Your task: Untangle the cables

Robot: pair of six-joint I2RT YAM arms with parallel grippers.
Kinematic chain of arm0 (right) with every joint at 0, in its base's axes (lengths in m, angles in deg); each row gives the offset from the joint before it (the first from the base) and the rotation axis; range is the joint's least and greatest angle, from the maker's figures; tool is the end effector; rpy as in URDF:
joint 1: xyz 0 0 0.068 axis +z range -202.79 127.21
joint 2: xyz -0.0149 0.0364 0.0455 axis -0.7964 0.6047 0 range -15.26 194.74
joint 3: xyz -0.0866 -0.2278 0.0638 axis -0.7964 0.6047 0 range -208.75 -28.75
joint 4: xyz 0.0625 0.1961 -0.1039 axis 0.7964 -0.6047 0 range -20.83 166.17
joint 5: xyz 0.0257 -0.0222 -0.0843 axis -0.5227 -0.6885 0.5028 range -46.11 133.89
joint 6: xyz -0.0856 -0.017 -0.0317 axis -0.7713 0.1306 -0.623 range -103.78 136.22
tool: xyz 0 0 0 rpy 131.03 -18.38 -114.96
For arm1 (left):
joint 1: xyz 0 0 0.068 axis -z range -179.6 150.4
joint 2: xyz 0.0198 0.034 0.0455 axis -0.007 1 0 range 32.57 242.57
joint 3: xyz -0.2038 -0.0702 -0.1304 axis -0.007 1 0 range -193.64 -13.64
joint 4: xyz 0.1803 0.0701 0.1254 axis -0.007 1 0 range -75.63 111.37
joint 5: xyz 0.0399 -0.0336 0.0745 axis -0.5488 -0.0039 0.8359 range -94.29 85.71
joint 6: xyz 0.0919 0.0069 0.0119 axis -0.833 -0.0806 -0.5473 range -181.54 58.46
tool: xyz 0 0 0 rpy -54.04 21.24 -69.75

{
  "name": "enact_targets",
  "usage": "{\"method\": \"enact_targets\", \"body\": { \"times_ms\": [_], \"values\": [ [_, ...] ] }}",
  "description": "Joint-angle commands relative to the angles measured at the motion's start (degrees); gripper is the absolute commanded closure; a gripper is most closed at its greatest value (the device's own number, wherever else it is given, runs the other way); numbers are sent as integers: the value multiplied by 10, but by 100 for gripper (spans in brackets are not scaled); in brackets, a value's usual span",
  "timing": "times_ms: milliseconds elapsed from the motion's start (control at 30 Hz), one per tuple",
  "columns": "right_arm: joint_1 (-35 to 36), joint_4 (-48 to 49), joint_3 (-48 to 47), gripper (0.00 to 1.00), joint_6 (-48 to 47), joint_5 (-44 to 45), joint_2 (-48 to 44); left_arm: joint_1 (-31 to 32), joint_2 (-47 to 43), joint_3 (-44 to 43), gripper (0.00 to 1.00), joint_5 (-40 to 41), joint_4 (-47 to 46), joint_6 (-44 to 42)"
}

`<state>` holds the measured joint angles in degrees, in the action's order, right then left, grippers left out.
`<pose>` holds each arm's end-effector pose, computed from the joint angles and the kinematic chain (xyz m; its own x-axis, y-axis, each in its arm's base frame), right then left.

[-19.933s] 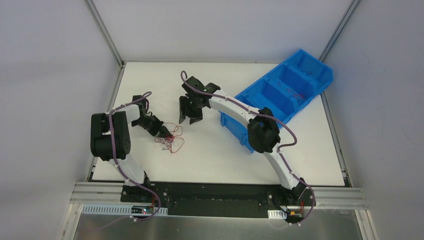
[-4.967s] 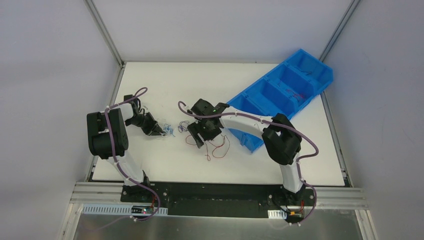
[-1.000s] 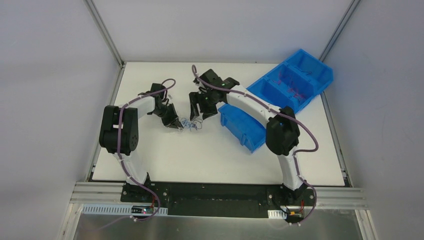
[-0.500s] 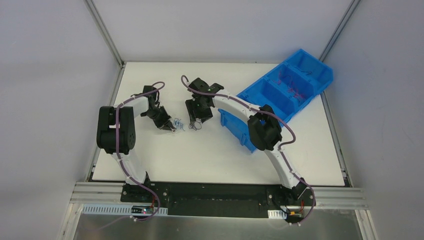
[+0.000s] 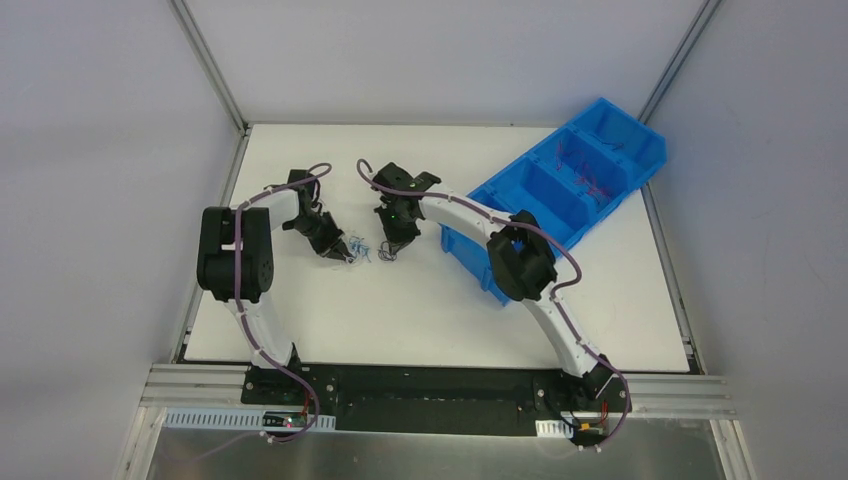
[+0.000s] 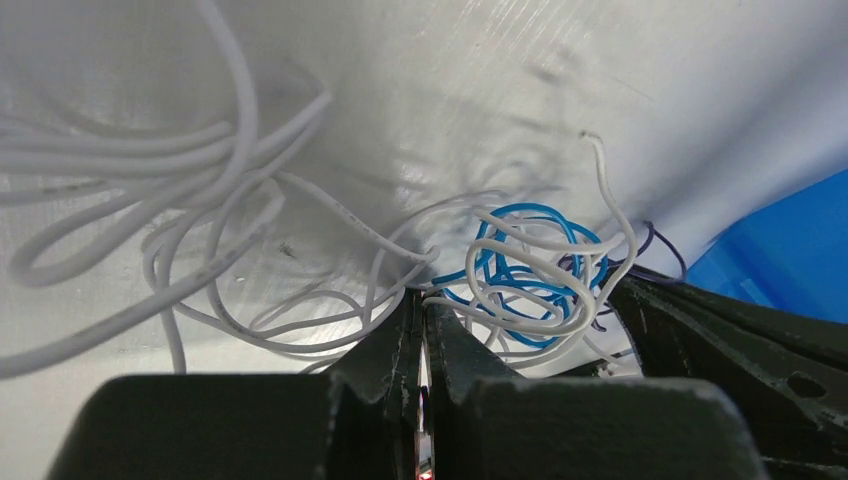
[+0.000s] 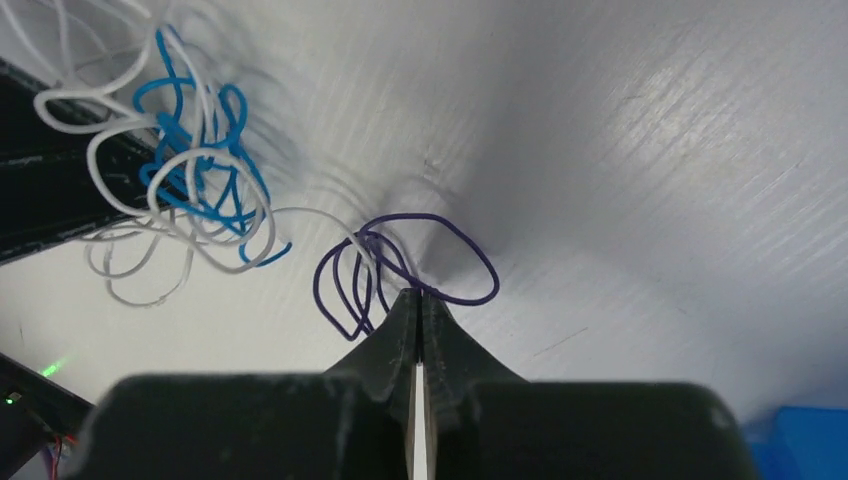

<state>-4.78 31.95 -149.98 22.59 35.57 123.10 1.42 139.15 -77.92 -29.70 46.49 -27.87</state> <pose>0.3230 0.3769 0.1321 -0.6702 -0.5806 -0.4624 -0.7119 0.6789 0.1793 0.3256 -0.0416 0.1035 -0.8743 -0.4853 0.0059 -0.4248 0.7594 -0.4928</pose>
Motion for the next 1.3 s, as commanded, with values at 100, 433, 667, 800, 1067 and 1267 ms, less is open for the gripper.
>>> {"method": "enact_targets", "body": {
  "times_ms": [100,433,667,800,1067,1267],
  "values": [
    [-19,-13,5,100,-18,-26,-178,-4,38,-20,100,23,6,-17],
    [-155,-4,20,100,8,-122,-353,-41,43,-9,100,29,-12,-31],
    [-171,51,20,100,28,-179,-411,-62,39,-18,97,2,-27,-34],
    [-171,53,15,100,14,-188,-412,-54,-22,-45,64,-80,-49,-49],
    [-167,-9,30,100,-59,-258,-419,-24,-181,-112,1,-314,-234,41],
    [-158,-67,31,100,-99,-324,-415,55,-198,-54,3,-357,-522,263]
  ]
}}
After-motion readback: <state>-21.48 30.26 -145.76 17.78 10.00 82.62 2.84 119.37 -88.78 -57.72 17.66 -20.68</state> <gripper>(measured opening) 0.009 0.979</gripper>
